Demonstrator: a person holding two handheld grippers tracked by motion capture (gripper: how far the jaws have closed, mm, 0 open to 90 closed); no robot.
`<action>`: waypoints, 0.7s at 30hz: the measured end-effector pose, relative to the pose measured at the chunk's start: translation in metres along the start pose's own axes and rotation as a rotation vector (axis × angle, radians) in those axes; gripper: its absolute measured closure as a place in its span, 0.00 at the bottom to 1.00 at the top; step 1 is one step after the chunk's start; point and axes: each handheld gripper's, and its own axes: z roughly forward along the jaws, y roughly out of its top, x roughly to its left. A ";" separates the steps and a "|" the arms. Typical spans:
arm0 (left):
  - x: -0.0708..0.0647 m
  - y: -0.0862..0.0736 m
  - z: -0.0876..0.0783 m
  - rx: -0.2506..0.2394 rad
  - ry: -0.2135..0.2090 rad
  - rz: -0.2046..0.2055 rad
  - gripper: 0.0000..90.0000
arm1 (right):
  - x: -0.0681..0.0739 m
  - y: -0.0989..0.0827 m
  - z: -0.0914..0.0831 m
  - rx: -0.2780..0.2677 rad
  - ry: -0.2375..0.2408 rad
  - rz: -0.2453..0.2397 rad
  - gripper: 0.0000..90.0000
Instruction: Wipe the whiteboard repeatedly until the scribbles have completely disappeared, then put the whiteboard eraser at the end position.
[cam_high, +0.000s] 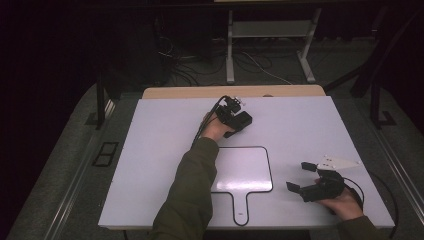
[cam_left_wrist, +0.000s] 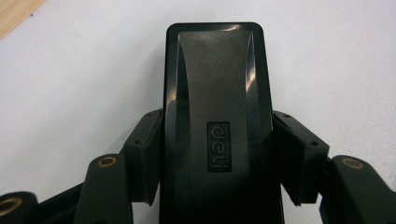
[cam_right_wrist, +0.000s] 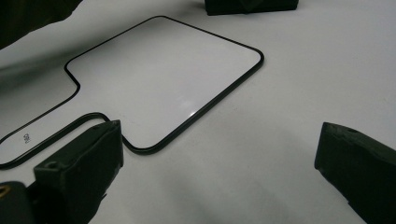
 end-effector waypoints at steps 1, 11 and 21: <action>0.000 0.000 0.000 -0.009 -0.003 -0.007 0.43 | 0.000 0.000 0.000 0.000 0.000 0.001 0.00; 0.008 0.000 -0.009 -0.090 -0.029 -0.048 0.37 | 0.000 0.000 0.000 0.003 -0.001 0.001 0.00; 0.007 -0.001 -0.022 -0.130 -0.073 -0.073 0.28 | 0.000 0.000 -0.001 -0.001 -0.003 0.002 0.00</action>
